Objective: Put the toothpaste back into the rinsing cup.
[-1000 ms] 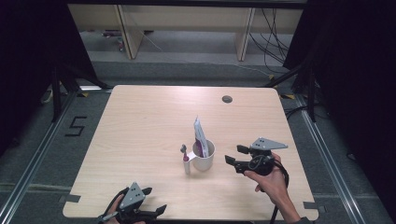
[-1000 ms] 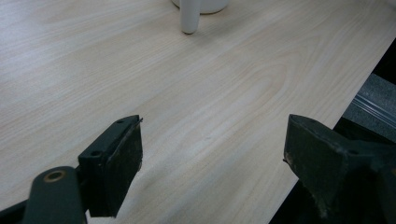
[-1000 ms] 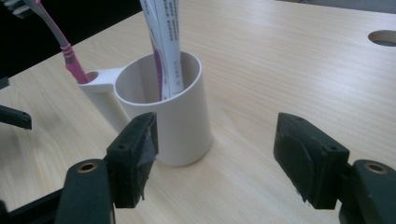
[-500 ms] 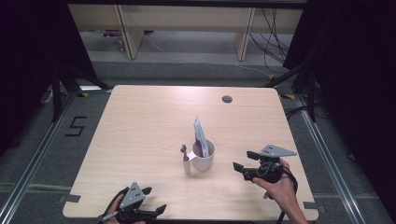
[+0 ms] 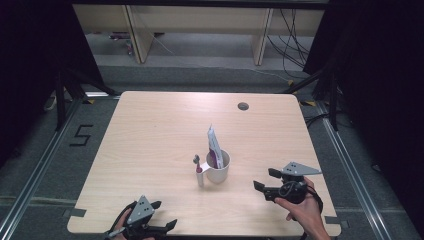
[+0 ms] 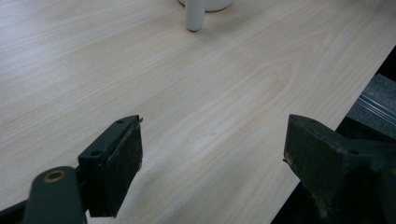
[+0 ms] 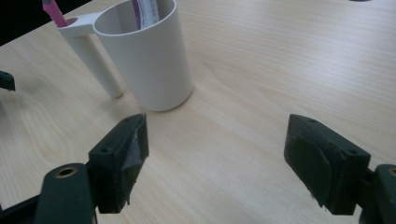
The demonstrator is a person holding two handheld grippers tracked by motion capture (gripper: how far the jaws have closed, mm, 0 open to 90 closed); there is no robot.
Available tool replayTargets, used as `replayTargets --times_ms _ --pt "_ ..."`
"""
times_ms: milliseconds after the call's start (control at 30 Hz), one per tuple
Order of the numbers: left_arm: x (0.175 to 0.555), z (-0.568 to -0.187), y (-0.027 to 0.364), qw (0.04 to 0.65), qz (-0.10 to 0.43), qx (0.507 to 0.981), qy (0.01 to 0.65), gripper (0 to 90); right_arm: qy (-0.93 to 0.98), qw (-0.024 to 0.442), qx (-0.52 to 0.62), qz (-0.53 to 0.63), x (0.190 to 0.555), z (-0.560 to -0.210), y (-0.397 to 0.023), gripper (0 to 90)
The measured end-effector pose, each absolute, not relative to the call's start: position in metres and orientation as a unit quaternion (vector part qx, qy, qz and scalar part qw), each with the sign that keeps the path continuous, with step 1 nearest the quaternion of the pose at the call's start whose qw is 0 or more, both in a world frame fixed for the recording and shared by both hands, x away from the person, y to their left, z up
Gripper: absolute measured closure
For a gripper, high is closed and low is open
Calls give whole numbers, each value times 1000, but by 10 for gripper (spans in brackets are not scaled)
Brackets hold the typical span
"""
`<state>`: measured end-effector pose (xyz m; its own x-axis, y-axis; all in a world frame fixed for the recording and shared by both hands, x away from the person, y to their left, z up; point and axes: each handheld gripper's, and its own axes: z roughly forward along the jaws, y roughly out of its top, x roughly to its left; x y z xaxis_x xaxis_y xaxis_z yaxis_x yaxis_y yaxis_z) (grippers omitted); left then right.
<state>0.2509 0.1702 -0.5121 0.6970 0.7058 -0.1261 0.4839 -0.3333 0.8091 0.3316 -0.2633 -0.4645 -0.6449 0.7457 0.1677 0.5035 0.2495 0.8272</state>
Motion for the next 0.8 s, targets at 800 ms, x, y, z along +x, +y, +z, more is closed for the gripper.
replayTargets --times_ms 800 --pt "250 -513 170 445 126 806 369 191 798 118 393 442 295 -480 -270 176"
